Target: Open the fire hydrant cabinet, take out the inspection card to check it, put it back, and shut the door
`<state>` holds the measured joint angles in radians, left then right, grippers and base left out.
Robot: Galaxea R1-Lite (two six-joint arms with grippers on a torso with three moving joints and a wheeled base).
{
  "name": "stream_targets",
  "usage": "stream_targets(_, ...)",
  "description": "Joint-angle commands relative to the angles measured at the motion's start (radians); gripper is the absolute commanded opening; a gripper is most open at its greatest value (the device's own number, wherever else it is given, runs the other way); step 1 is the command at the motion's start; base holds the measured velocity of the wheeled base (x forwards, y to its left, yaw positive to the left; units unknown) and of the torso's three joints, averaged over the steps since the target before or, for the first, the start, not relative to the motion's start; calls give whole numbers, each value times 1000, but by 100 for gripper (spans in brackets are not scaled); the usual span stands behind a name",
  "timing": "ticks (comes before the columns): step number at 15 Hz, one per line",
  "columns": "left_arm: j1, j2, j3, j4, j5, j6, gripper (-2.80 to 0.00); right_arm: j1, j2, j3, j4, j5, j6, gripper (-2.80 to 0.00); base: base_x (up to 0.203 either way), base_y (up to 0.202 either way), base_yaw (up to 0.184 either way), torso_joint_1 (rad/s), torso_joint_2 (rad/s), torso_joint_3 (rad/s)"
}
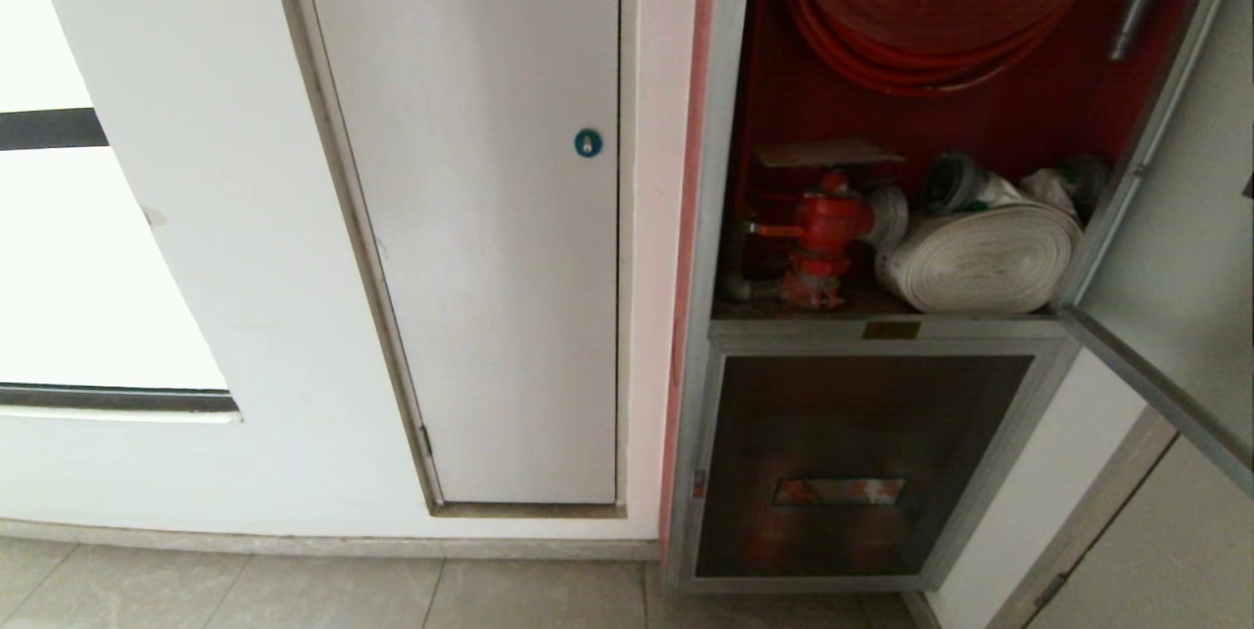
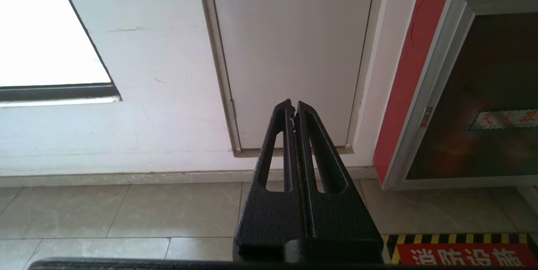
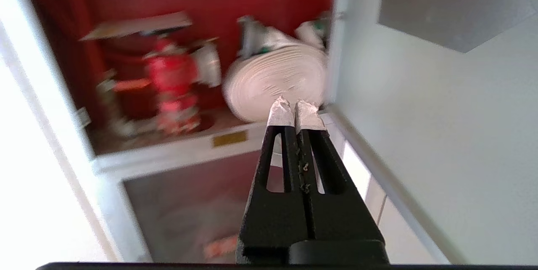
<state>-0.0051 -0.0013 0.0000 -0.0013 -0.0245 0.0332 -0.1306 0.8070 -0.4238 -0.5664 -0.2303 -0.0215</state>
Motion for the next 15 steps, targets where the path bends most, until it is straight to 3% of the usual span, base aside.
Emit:
stream_targets(1,1,1,2,0,0,1,-280,0,-139,-1,74,28,-1,-280,0,0,0,0,0,0)
stream_targets(9,-1,1,2,0,0,1,-280,0,-458,-2,502,297,-1,-280,0,0,0,0,0,0)
stream_targets(15,1,1,2,0,0,1,-280,0,-525,11,626,384,-8,-280,0,0,0,0,0,0)
